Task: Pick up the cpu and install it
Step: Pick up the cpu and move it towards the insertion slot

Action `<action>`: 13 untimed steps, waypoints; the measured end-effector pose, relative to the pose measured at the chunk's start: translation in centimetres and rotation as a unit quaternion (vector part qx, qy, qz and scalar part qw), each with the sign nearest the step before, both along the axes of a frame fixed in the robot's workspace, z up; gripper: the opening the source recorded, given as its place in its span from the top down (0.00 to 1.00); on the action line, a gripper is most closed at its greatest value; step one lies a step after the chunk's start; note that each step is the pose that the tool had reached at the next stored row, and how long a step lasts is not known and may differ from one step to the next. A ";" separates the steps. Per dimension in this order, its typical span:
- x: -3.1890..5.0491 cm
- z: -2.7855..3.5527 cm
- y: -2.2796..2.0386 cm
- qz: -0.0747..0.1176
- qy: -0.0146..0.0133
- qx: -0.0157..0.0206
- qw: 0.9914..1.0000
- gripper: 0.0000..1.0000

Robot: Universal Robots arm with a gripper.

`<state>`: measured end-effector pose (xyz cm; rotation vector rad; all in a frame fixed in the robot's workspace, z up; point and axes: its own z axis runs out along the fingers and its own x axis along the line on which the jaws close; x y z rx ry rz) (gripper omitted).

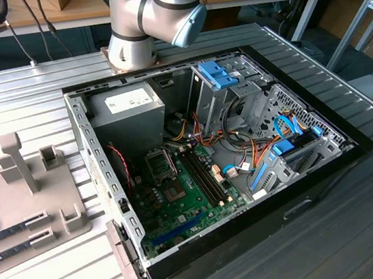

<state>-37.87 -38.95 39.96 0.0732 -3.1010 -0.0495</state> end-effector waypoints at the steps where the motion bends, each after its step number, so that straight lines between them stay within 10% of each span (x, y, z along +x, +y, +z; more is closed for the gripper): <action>1: 0.04 0.00 0.00 0.000 0.000 0.000 1.000 0.53; 13: 0.46 -0.03 0.00 0.000 0.000 0.000 1.000 0.53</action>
